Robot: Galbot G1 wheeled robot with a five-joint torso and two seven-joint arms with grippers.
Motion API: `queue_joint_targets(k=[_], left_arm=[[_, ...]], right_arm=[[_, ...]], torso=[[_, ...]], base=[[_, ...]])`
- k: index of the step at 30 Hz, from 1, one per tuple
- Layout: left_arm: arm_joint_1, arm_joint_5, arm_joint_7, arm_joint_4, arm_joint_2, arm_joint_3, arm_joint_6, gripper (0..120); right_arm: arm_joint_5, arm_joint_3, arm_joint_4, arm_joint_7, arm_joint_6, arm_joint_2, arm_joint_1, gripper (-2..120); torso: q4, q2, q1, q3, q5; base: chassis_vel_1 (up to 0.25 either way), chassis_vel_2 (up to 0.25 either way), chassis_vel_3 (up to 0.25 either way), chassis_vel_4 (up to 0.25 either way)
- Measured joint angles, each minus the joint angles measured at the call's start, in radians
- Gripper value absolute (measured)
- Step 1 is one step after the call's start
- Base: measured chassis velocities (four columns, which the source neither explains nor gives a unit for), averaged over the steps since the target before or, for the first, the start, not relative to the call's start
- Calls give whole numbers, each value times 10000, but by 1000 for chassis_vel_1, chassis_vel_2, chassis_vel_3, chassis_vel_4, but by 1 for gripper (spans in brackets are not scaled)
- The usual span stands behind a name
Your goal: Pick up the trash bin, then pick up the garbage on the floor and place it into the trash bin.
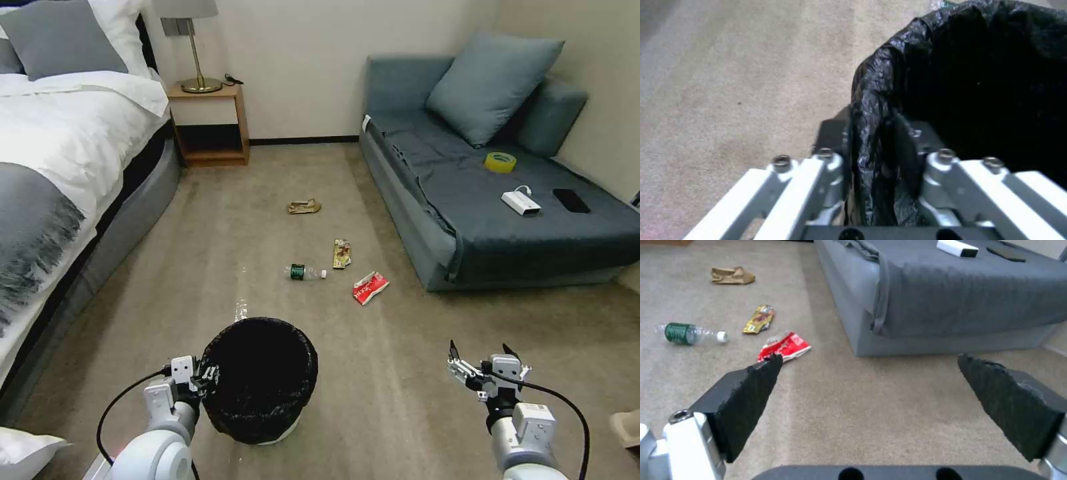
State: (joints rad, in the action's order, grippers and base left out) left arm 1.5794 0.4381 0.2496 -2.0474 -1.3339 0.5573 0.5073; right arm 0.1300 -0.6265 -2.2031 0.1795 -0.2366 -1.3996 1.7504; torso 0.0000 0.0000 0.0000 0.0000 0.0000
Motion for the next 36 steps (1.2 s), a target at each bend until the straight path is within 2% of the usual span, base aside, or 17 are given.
queue_joint_targets(k=[1, 3, 14, 24, 31, 36], left_arm=[[0, 0, 0, 0, 0, 0, 0, 20], [24, -5, -60, 22, -23, 3, -35, 8], [97, -8, -142, -29, -90, 0, -221, 7], [232, -75, -374, -799, -103, 22, -848, 6], [280, 128, -531, -1087, -92, 262, -1020, 6], [285, 460, -582, -1387, -33, 608, -1040, 6]], right_arm=[[0, 0, 0, 0, 0, 0, 0, 100], [11, -4, 0, 1, 8, 2, -6, 100], [16, -9, -9, 2, 55, 1, 1, 100], [118, 280, -142, -161, 330, 55, -4, 100], [149, 421, -390, -360, 432, 322, 142, 100], [363, 592, -587, -444, 471, 661, 241, 100]], torso=[[0, 0, 0, 0, 0], [0, 0, 0, 0, 0], [0, 0, 0, 0, -1], [0, -1, 0, 0, 0], [0, 0, 0, 0, 0], [0, 0, 0, 0, -1]], base=[[0, 0, 0, 0], [0, 0, 0, 0], [0, 0, 0, 0], [0, 0, 0, 0], [0, 0, 0, 0], [0, 0, 0, 0]])
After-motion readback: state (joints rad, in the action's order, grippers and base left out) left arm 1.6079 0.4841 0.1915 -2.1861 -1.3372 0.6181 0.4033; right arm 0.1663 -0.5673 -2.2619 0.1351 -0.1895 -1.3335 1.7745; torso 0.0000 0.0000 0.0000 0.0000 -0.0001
